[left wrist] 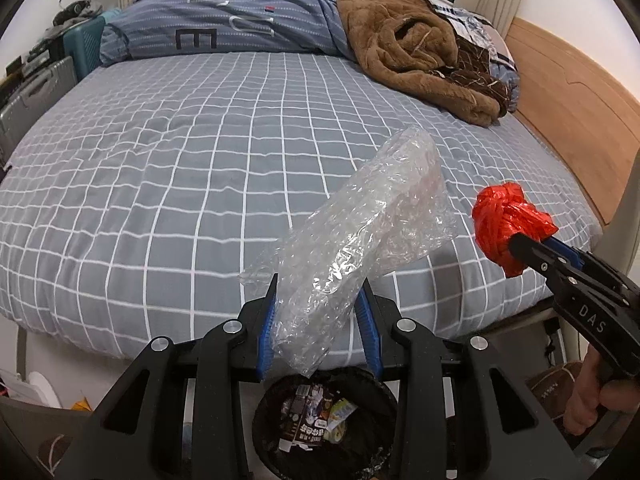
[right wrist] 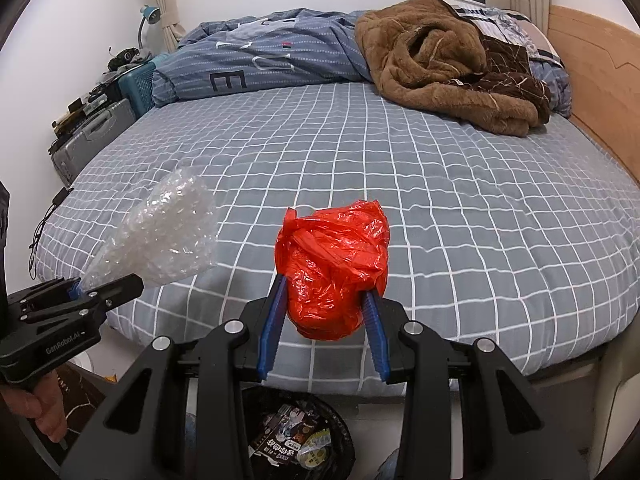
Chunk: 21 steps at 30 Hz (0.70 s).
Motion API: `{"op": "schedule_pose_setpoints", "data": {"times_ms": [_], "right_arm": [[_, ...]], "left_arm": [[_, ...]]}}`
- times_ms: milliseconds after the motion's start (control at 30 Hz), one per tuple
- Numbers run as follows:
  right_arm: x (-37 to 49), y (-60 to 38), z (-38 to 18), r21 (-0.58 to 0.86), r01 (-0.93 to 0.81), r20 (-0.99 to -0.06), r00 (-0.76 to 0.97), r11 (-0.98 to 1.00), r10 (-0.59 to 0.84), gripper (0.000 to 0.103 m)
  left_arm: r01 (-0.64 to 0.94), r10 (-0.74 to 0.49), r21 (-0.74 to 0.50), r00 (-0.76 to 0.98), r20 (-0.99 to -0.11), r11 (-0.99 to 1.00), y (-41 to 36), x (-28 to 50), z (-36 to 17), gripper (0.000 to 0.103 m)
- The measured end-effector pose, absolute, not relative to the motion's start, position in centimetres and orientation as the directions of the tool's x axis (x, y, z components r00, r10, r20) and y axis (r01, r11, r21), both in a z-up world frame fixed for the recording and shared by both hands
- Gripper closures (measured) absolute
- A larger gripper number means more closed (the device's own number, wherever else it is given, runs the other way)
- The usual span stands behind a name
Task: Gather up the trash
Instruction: 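Carry the bubble wrap in left tool and red bag in right tool to the bin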
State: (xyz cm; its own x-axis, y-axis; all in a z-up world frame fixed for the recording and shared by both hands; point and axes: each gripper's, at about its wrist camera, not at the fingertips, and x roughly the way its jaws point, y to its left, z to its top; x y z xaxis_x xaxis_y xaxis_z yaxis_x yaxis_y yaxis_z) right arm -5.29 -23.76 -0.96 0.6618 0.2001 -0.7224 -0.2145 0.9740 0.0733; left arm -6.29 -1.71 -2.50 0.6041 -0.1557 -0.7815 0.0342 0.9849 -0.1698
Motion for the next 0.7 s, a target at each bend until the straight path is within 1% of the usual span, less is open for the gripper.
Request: {"op": "schedule_pose_setpoints", "data": {"times_ms": [700], "right_arm": [[-10.6, -24.1, -3.6, 0.094, -0.197, -0.767, 0.611, 0.976, 0.197, 0.067]], "left_arm": [[0.043, -0.183, -0.192, 0.559, -0.809, 0.980, -2.4, -12.9, -4.9, 0.069]]}}
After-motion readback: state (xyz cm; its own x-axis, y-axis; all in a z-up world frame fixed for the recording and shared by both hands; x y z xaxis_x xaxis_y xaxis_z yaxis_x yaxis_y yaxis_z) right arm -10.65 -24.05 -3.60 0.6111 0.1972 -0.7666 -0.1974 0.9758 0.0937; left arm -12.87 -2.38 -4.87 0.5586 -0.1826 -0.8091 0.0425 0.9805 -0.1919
